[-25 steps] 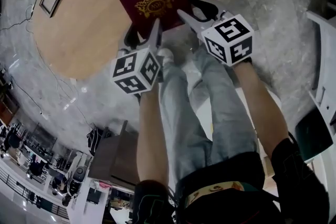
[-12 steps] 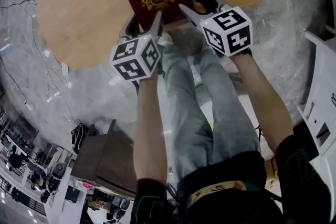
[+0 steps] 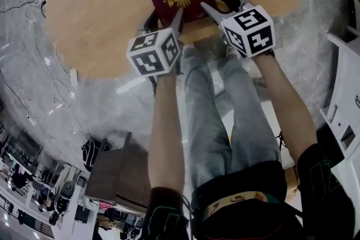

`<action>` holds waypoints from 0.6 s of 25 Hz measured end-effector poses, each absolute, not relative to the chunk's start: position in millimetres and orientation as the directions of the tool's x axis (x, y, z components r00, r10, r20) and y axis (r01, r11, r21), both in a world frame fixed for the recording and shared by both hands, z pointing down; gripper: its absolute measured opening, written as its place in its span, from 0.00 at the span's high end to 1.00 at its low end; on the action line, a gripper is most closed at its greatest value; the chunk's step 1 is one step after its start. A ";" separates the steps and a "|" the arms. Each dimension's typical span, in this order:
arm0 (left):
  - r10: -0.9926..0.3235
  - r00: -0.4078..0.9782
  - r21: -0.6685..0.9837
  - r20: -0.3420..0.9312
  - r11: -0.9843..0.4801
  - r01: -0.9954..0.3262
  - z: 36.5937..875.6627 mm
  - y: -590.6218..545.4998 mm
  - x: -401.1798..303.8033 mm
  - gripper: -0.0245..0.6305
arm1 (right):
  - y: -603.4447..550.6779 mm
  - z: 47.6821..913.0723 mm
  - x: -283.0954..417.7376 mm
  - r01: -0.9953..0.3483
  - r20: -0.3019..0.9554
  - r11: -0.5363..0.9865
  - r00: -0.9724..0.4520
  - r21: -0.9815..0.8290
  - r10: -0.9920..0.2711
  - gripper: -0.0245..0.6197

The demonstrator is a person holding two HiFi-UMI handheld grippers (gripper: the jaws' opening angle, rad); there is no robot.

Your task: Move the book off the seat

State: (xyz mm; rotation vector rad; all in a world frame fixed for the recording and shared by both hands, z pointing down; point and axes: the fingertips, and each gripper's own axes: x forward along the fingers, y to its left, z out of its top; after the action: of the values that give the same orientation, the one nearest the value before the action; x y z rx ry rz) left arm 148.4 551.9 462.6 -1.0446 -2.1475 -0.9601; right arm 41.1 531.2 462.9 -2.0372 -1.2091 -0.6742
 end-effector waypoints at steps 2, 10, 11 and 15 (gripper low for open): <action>0.414 -0.542 0.353 0.731 0.451 0.820 455.4 552.6 161.9 0.53 | 528.6 458.1 40.9 0.901 0.728 -0.338 0.423 -0.272 0.539 0.70; 0.514 -0.681 0.479 0.522 0.484 0.733 342.3 589.6 195.9 0.95 | 561.8 346.1 48.6 0.874 0.620 -0.217 0.465 -0.434 0.632 0.96; 0.529 -0.687 0.480 0.498 0.492 0.726 320.1 597.0 199.0 0.95 | 568.0 323.9 51.3 0.868 0.591 -0.207 0.465 -0.452 0.659 0.96; 0.599 -0.670 0.373 0.438 0.557 0.742 229.2 629.2 208.2 0.95 | 593.8 241.1 53.3 0.903 0.521 -0.236 0.404 -0.360 0.751 0.96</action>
State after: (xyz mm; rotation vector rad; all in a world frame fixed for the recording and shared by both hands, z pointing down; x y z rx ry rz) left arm 208.2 629.2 229.2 -1.1158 -2.5332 -0.7890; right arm 53.3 593.8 241.1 -2.0474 -1.4033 -0.3171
